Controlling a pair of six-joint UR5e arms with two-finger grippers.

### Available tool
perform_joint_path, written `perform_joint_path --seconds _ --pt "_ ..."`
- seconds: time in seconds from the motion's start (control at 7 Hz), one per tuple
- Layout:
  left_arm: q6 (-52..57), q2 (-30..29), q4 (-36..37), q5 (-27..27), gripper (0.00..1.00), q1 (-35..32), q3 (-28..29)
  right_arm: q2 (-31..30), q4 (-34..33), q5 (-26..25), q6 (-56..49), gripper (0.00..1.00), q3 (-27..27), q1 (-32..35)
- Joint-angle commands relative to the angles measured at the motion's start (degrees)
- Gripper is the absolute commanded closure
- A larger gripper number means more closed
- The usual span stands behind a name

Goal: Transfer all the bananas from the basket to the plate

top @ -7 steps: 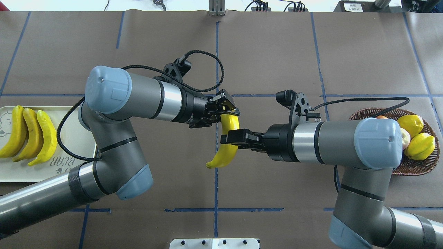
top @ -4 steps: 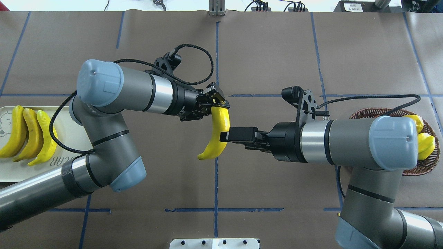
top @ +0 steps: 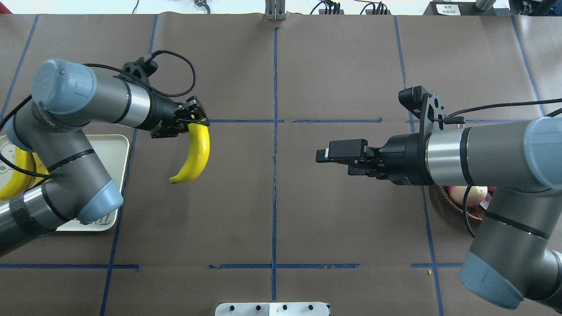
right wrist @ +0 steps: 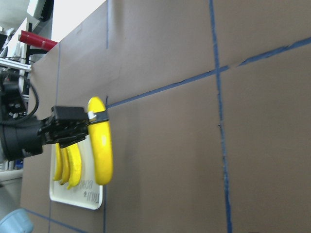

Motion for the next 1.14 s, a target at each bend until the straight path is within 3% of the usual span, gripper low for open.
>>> perform_joint_path --seconds 0.0,0.29,0.57,0.71,0.86,1.0 --pt "14.95 14.79 2.92 0.57 1.00 -3.19 -3.65 -0.55 -9.82 5.78 -7.04 0.00 0.11 8.62" --pt "17.72 19.23 2.92 2.15 1.00 -3.03 -3.04 -0.73 -20.64 5.79 -19.26 0.00 0.03 11.02" --pt "17.64 19.68 2.83 2.33 0.01 -2.85 -2.59 -3.35 -24.02 5.88 -29.55 0.00 -0.32 14.70" --pt "17.29 19.59 2.66 2.51 0.00 -2.68 -2.25 -3.28 -28.56 6.84 -34.91 0.00 -0.24 16.63" --pt "16.94 19.24 2.22 6.86 0.00 -2.59 -2.50 -3.37 -33.39 8.76 -40.44 0.00 -0.24 19.26" --pt "17.37 18.89 2.30 6.64 0.00 -2.85 -3.81 -3.45 -39.26 9.04 -47.81 0.00 -0.41 21.29"
